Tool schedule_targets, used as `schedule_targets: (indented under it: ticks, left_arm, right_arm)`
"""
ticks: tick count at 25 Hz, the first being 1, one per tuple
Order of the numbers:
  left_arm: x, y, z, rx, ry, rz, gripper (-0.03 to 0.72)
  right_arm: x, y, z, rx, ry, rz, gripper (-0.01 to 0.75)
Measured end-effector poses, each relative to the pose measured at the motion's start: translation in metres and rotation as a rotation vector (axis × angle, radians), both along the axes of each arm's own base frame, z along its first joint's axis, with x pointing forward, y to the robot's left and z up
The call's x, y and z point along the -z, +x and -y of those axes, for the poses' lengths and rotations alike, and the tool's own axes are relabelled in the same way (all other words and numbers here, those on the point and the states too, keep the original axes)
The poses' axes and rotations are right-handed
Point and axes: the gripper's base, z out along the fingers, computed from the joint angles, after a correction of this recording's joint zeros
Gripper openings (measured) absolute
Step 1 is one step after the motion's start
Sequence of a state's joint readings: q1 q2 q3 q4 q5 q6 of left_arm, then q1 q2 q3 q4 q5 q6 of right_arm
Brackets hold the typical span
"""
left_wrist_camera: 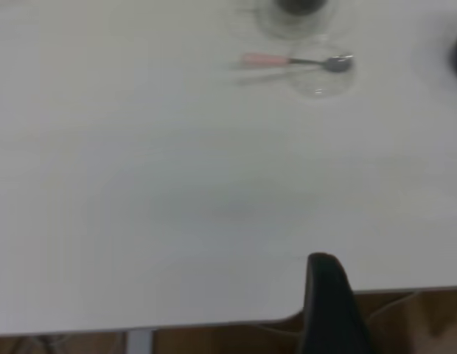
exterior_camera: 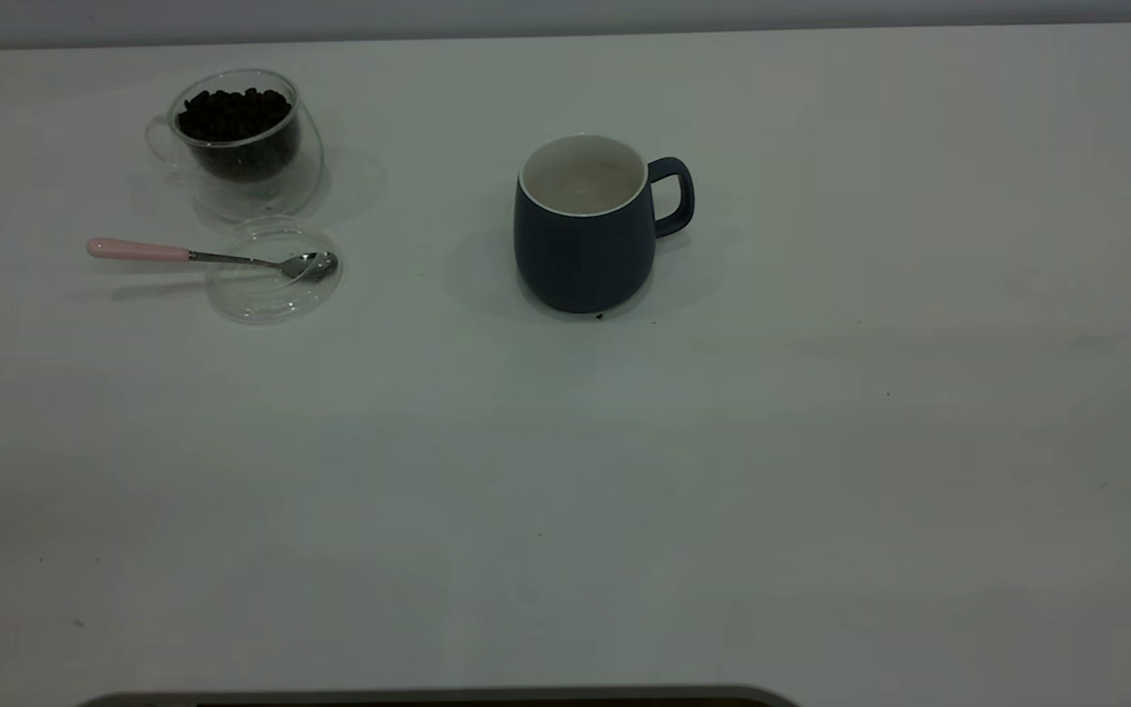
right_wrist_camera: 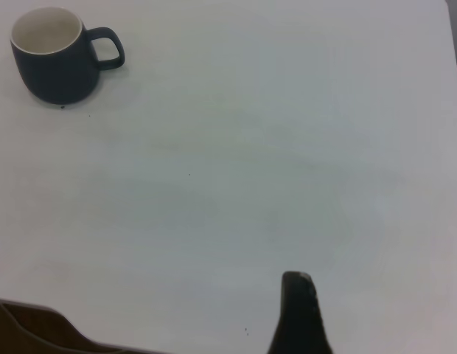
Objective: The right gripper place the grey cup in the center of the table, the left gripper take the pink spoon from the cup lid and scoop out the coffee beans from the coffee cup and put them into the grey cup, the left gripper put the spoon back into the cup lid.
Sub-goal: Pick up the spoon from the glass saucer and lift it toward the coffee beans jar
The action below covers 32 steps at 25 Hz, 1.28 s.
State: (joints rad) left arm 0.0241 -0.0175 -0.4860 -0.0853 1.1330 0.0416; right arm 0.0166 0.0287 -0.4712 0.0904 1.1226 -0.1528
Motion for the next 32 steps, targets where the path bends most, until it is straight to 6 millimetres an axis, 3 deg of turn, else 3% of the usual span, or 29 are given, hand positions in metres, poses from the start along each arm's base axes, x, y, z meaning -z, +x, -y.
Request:
schedule_targets:
  ticks: [3,6,10,15,18,26,32]
  left_arm:
    - [-0.009,0.007,0.000,-0.025,-0.039,0.001,0.484]
    - [-0.029,0.033,-0.001,-0.045,-0.056,-0.038,0.484]
    - [-0.053,0.087,-0.002,-0.051,-0.054,-0.146,0.513]
    - [-0.071,0.160,-0.002,-0.011,-0.040,-0.253,0.660]
    - [-0.068,0.201,-0.002,0.014,-0.031,-0.347,0.715]
    - [-0.045,0.279,-0.012,0.113,-0.052,-0.490,0.718]
    - [-0.003,0.320,-0.042,0.212,-0.254,-0.521,0.718]
  right_arm:
    - [0.000,0.000,0.000,0.000,0.000,0.000,0.591]
    - [0.000,0.000,0.000,0.000,0.000,0.000,0.591]
    - [0.000,0.000,0.000,0.000,0.000,0.000,0.591]
    - [0.000,0.000,0.000,0.000,0.000,0.000,0.591]
    - [0.000,0.000,0.000,0.000,0.000,0.000,0.591]
    - [0.000,0.000,0.000,0.000,0.000,-0.001,0.591]
    - [0.000,0.000,0.000,-0.001,0.001,-0.001,0.591]
